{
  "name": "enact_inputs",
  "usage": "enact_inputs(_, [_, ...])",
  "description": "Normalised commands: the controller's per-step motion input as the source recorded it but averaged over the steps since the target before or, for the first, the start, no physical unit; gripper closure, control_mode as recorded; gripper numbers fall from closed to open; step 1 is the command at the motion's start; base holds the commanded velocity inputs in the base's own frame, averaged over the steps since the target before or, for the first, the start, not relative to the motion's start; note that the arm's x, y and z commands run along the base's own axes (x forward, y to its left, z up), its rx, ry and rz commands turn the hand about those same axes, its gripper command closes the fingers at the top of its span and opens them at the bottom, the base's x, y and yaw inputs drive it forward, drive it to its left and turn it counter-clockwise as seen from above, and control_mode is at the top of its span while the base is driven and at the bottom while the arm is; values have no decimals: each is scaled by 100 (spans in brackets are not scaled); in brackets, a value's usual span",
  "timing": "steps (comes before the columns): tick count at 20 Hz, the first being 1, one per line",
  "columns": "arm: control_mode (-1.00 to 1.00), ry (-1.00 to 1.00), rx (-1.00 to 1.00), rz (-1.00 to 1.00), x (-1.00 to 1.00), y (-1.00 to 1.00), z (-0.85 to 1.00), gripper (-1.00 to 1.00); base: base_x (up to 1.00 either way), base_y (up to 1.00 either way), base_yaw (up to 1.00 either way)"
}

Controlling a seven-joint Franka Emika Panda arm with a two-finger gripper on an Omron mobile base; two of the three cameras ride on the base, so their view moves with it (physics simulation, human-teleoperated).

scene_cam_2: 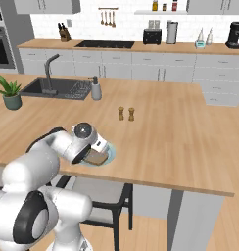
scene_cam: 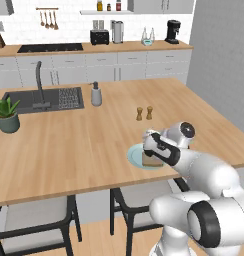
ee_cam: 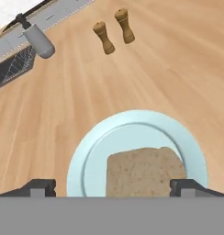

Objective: Start the toaster. Once the lever pops up, take the bread to the plate on the dining counter.

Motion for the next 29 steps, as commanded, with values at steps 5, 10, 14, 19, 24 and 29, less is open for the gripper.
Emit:
enact_inputs(5, [-100,20,-3,-14,0,0,80,-100,0,0,0])
enact_inputs(10, [-100,30,-6,-14,0,0,94,-100,0,0,0])
enact_inputs(14, [-100,34,-7,-1,-26,7,46,-100,0,0,0])
enact_inputs(19, [-100,24,0,22,-63,38,6,-100,0,0,0])
enact_inputs(24, [-100,7,0,28,-95,16,0,-100,0,0,0])
enact_inputs(29, [-100,1,0,21,-80,2,1,-100,0,0,0])
